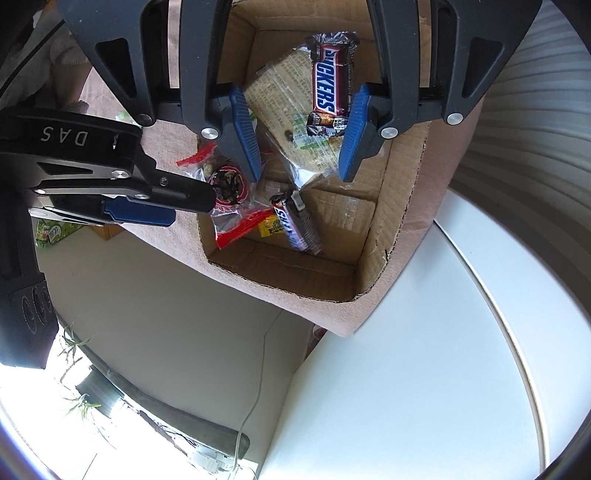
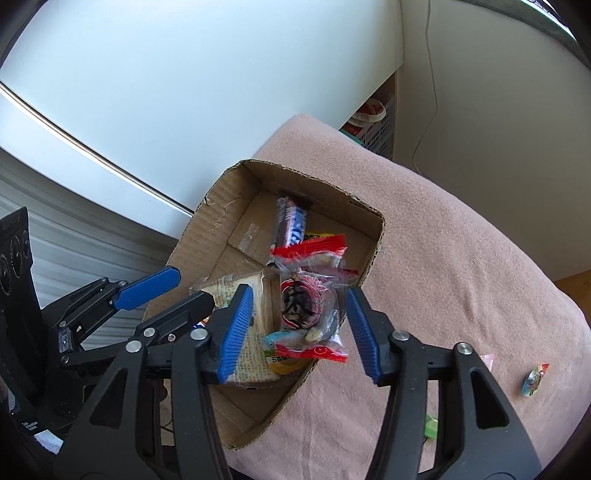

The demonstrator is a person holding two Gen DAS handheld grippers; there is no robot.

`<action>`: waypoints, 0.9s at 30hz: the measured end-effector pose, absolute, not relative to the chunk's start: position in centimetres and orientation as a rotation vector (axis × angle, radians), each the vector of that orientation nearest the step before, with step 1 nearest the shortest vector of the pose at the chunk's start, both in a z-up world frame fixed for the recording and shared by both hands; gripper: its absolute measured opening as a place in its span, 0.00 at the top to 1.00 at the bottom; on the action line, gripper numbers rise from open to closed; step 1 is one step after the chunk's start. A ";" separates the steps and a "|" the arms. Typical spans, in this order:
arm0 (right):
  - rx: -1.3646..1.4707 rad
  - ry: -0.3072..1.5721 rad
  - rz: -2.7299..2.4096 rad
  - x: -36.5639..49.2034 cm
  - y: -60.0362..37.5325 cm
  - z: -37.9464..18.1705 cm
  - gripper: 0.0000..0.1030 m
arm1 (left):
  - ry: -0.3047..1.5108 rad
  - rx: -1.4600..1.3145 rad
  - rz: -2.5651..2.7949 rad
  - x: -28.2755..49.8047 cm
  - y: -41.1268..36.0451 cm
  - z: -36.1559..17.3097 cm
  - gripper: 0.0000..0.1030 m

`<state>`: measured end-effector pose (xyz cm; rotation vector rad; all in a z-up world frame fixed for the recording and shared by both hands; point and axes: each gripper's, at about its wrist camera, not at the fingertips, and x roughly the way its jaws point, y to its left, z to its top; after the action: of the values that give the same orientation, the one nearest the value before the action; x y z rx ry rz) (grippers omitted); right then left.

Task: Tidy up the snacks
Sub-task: 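Move the left tool to the green mint packet while the right tool approaches the jelly cup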

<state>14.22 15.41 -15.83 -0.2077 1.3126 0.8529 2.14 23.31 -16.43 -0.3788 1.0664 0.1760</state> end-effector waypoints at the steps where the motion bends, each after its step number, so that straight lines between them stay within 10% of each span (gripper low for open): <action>1: -0.198 1.306 0.848 14.3 15.2 -15.7 0.38 | 1.066 -0.378 0.179 2.0 23.4 -16.4 0.59; 27: -0.088 1.280 0.689 15.9 3.7 -14.0 0.38 | 1.083 -0.347 0.038 3.0 16.9 -15.2 0.59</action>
<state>15.94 3.73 -13.95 -0.0875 1.2797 0.6891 2.97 16.94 -15.18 -0.3467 1.0832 0.0377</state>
